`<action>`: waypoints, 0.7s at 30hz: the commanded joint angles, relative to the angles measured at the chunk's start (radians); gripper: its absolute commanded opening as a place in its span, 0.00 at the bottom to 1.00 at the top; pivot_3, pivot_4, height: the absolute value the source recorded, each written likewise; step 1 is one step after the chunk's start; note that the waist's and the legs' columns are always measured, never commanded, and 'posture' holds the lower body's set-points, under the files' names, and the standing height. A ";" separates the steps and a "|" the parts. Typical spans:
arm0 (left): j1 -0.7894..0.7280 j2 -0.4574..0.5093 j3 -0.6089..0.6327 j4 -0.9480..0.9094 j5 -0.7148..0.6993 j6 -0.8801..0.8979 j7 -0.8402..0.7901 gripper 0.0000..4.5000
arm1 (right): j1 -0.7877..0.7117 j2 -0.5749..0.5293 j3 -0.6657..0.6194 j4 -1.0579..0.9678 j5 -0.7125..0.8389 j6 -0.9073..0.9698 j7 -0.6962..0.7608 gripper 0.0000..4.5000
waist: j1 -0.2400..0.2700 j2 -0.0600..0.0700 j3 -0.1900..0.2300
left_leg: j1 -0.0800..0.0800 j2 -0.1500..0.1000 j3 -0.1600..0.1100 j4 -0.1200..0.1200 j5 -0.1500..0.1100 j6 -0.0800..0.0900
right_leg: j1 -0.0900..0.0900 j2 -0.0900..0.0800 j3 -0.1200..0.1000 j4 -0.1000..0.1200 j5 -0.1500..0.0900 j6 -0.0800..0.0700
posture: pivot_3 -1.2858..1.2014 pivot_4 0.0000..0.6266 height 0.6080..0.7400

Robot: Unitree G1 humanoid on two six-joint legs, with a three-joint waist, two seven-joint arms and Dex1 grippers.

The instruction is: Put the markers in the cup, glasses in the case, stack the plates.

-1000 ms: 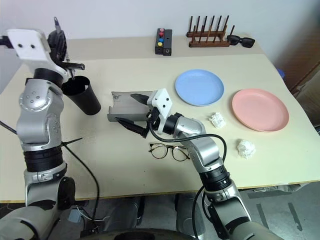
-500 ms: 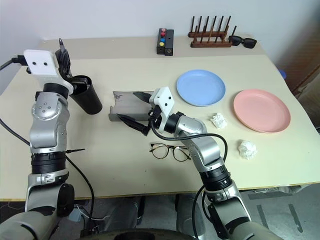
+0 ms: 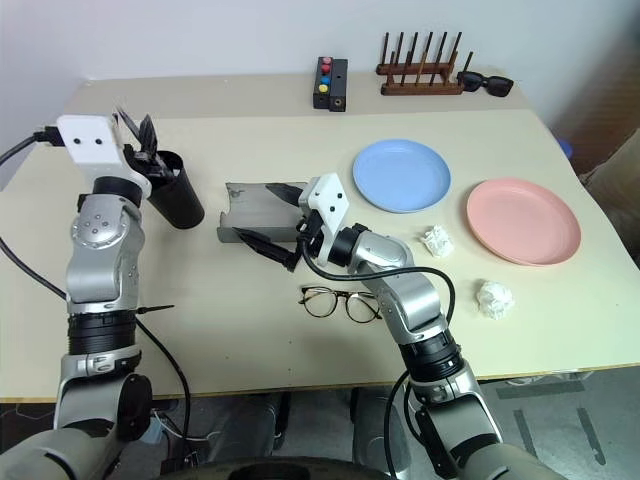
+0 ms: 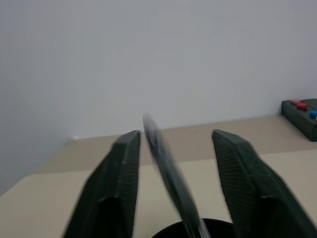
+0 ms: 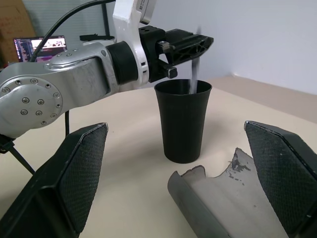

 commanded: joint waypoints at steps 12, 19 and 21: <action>-0.058 0.057 -0.027 -0.152 -0.147 0.038 -0.194 0.46 | -0.020 -0.019 -0.040 -0.029 0.017 -0.014 0.002 1.00 | 0.000 0.000 0.000 | 0.000 0.000 0.000 0.000 0.000 0.000 | 0.000 0.000 0.000 0.000 0.000 0.000 | 0.52 0.24 0.99; 0.002 0.284 -0.182 -0.251 -0.272 0.192 -0.622 0.87 | -0.005 -0.106 -0.103 -0.038 0.025 -0.008 0.025 1.00 | -0.004 0.002 0.001 | 0.000 0.000 0.000 0.000 0.000 0.000 | 0.000 0.000 0.000 0.000 0.000 0.000 | 0.52 0.24 0.99; 0.017 0.356 -0.235 -0.231 -0.254 0.195 -0.729 0.99 | 0.010 -0.143 -0.115 -0.049 0.032 0.002 0.046 1.00 | -0.006 0.002 0.001 | 0.000 0.001 0.001 0.000 0.000 0.000 | 0.000 0.001 0.001 0.001 0.000 0.000 | 0.52 0.24 0.99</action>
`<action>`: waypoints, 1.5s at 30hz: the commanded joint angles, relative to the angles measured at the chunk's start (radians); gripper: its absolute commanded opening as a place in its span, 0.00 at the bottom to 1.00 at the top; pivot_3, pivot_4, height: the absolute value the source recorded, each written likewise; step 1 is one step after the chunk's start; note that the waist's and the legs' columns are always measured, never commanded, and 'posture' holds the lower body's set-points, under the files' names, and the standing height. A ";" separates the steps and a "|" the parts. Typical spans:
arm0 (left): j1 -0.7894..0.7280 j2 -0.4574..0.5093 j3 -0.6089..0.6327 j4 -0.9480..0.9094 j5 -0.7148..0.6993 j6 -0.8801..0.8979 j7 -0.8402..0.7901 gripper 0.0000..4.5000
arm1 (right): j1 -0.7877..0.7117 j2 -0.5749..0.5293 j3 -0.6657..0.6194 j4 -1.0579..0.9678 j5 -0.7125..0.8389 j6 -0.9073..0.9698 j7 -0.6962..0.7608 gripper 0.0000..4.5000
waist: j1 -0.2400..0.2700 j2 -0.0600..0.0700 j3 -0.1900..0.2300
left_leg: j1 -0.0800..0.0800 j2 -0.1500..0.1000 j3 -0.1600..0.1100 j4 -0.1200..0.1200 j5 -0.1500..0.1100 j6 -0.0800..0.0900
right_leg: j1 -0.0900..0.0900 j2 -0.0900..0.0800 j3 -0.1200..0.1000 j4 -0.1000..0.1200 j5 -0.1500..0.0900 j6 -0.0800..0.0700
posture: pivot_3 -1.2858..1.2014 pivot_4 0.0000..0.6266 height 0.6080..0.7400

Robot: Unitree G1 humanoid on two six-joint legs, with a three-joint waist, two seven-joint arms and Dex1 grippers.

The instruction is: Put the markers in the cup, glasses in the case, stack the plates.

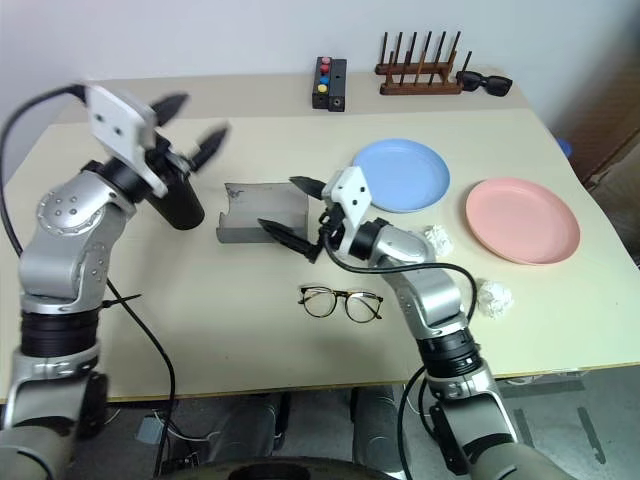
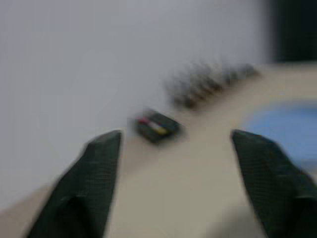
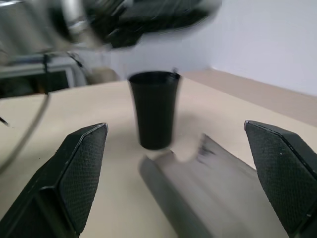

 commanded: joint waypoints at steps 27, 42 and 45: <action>-0.155 0.108 -0.303 0.601 0.248 -0.295 -0.628 0.36 | 0.111 -0.133 -0.011 -0.135 0.024 0.049 0.068 1.00 | 0.004 0.000 0.000 | -0.001 0.000 0.000 -0.001 0.000 0.001 | 0.000 0.000 0.000 0.000 0.000 0.000 | 0.52 0.24 0.99; 0.017 0.157 -0.278 0.307 0.158 -0.264 -0.738 0.01 | 0.104 -0.188 -0.041 -0.130 0.044 0.066 0.108 1.00 | 0.003 0.000 0.000 | -0.001 0.001 0.000 -0.001 0.000 0.001 | 0.000 0.000 0.000 0.000 0.000 0.000 | 0.52 0.24 0.99; 0.039 0.165 -0.284 0.264 0.159 -0.251 -0.739 0.01 | 0.116 -0.211 -0.042 -0.146 0.063 0.087 0.129 1.00 | 0.005 0.000 0.000 | 0.000 0.001 0.000 -0.001 0.000 0.001 | 0.000 0.000 0.000 0.000 -0.001 -0.001 | 0.52 0.24 0.99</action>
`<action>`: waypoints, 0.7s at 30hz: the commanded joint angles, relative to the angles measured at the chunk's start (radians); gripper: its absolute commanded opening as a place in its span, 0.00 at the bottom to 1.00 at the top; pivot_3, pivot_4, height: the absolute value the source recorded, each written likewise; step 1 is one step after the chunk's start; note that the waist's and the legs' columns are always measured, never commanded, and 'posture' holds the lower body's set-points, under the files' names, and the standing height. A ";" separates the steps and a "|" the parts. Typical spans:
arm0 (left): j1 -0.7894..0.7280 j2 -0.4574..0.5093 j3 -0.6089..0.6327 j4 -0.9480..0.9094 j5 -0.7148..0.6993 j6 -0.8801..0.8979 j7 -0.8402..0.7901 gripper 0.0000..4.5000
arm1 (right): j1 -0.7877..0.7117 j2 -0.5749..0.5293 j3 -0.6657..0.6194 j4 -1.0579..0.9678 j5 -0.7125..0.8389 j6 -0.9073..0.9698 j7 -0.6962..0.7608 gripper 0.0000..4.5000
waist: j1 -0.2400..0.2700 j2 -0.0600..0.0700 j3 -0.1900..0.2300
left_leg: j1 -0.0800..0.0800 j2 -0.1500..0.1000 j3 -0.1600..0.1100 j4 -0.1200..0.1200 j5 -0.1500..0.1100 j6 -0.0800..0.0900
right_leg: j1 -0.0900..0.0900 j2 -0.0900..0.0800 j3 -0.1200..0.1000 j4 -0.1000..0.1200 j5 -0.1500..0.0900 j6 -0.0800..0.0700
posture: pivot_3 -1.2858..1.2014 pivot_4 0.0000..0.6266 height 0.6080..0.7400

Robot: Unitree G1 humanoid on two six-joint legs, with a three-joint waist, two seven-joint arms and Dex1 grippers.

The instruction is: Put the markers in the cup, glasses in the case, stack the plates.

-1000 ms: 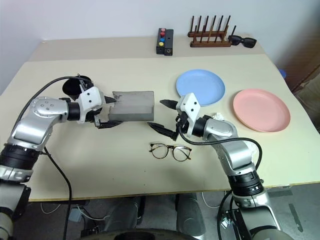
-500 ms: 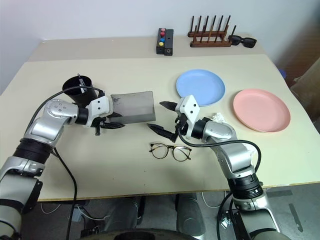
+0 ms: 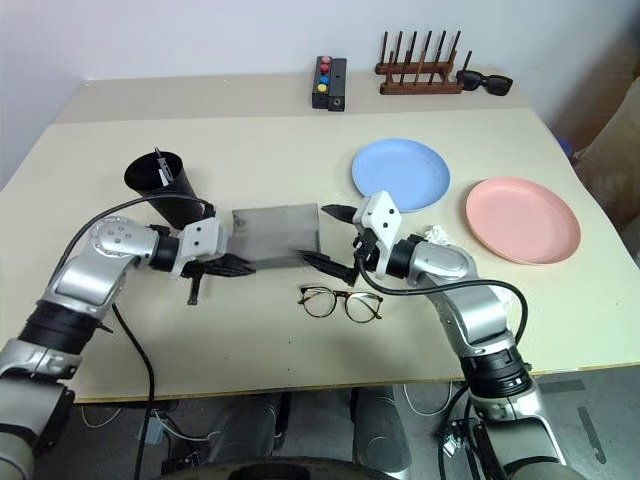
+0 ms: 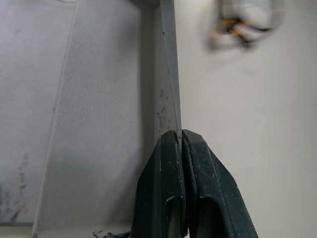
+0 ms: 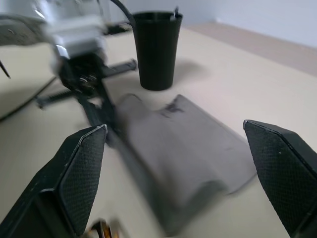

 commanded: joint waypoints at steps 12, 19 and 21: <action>-0.028 -0.012 0.020 -0.008 0.007 -0.007 0.036 0.52 | 0.036 -0.051 -0.033 -0.079 0.036 0.028 0.037 1.00 | 0.001 0.000 0.000 | 0.000 0.000 0.000 0.000 0.000 0.000 | 0.000 0.000 0.000 0.000 0.000 0.000 | 0.52 0.24 0.99; -0.087 -0.040 0.104 -0.039 -0.088 0.031 0.063 0.52 | 0.090 -0.136 -0.072 -0.112 0.044 0.050 0.062 1.00 | 0.006 0.000 0.000 | -0.001 0.000 0.000 0.001 0.000 0.000 | 0.000 0.000 0.000 0.000 0.000 0.001 | 0.52 0.24 0.99; -0.108 -0.060 0.076 -0.127 -0.131 0.086 0.035 0.58 | 0.130 -0.181 -0.101 -0.129 0.040 0.055 0.075 1.00 | 0.005 0.000 0.000 | 0.000 0.000 0.000 0.001 0.000 0.000 | 0.000 0.000 0.000 0.000 0.000 0.001 | 0.52 0.24 0.99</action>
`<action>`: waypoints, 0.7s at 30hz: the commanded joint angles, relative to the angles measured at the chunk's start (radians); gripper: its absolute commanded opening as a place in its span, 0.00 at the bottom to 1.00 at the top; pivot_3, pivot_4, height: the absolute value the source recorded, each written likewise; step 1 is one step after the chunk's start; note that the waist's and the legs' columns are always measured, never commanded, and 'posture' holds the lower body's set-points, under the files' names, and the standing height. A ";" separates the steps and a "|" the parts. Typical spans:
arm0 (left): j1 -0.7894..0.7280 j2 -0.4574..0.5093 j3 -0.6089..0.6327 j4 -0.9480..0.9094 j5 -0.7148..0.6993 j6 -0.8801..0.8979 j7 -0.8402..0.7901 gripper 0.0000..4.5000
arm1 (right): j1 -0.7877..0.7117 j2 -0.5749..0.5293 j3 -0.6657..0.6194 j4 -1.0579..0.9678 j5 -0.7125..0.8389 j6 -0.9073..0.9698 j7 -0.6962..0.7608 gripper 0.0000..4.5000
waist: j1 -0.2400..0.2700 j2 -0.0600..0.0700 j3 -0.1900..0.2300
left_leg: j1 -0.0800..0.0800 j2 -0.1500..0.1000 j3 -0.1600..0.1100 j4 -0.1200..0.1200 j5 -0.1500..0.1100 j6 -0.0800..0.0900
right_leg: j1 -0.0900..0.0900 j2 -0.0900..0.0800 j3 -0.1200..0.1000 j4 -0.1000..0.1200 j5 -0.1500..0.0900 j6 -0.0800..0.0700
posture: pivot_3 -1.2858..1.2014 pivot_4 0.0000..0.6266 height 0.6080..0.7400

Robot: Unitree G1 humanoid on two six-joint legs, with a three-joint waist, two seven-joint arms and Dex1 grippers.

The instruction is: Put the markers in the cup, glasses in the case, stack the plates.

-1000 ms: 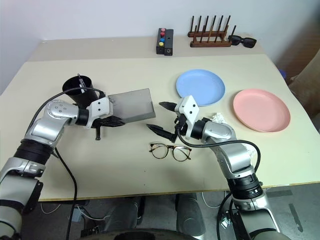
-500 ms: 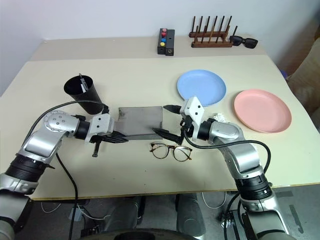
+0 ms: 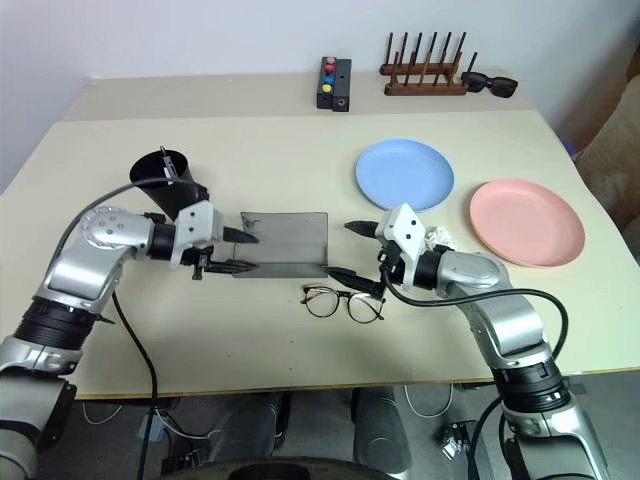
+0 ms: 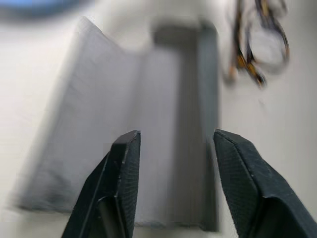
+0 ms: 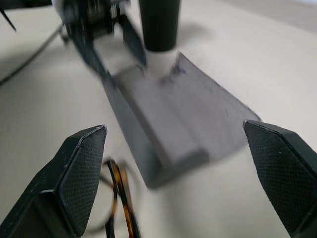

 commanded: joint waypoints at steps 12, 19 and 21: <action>-0.172 -0.240 -0.300 -0.043 0.097 -0.038 -0.064 0.99 | 0.254 -0.145 -0.202 -0.198 0.029 0.040 -0.031 1.00 | 0.000 0.000 0.000 | 0.000 0.000 0.000 0.005 -0.002 0.004 | 0.003 0.000 0.000 0.000 -0.002 -0.002 | 0.52 0.24 0.99; -0.228 -0.333 -0.379 0.108 0.168 -0.120 -0.099 0.99 | 0.370 -0.124 -0.258 -0.291 0.037 0.065 -0.103 1.00 | 0.004 0.000 0.000 | -0.001 -0.001 0.001 0.011 -0.004 0.007 | 0.005 0.000 0.000 -0.001 -0.003 -0.002 | 0.52 0.24 0.99; -0.233 -0.351 -0.390 0.136 0.186 -0.130 -0.097 0.99 | 0.382 -0.121 -0.263 -0.302 0.036 0.068 -0.119 1.00 | 0.003 0.000 0.000 | -0.001 -0.001 0.001 0.011 -0.004 0.008 | 0.006 -0.001 0.000 -0.001 -0.004 0.000 | 0.52 0.24 0.99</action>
